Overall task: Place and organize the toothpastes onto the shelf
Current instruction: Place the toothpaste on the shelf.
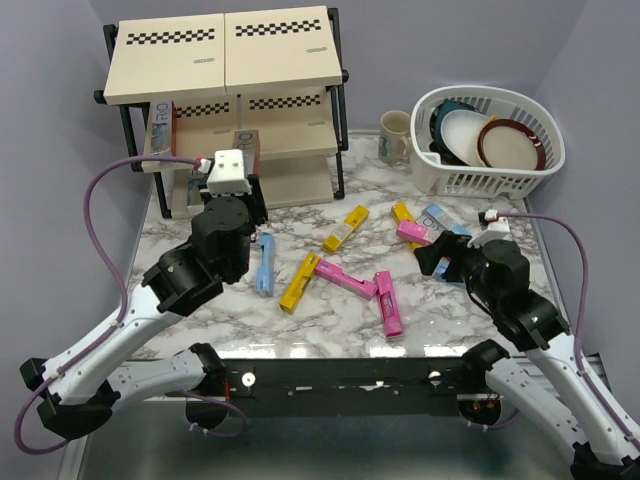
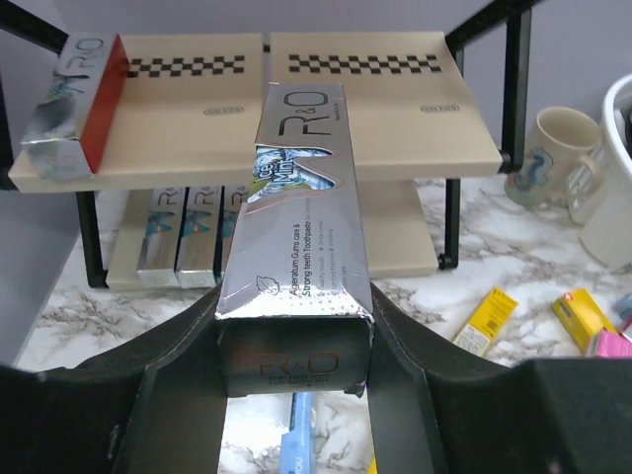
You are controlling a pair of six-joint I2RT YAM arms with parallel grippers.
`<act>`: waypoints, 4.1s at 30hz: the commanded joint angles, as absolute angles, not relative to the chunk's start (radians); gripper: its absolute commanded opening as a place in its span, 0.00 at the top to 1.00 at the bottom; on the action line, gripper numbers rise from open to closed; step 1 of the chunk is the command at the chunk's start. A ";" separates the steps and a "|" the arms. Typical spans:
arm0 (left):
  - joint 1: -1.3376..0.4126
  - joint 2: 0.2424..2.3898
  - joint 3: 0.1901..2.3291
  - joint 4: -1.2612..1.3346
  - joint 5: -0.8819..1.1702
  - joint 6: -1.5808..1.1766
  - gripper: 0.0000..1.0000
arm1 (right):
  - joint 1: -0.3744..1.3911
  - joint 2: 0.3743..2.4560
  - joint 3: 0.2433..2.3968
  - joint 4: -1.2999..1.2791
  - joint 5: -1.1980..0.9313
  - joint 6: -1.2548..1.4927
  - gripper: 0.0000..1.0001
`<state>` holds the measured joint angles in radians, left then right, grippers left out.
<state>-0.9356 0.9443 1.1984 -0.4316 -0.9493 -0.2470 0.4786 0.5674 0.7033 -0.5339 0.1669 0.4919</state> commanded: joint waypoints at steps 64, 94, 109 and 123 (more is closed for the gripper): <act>-0.009 1.440 1.160 0.170 -0.290 -0.029 0.40 | 0.485 0.477 0.601 -0.379 -0.041 0.394 0.01; -0.050 1.232 1.155 -0.123 -0.246 -0.296 0.15 | 0.485 0.479 0.600 -0.373 -0.051 0.391 0.01; -0.258 1.423 1.315 -0.141 -0.370 -0.173 0.12 | 0.485 0.480 0.598 -0.374 -0.043 0.391 0.02; -0.224 1.532 1.376 -0.115 -0.479 -0.091 0.12 | 0.485 0.486 0.595 -0.374 -0.046 0.391 0.02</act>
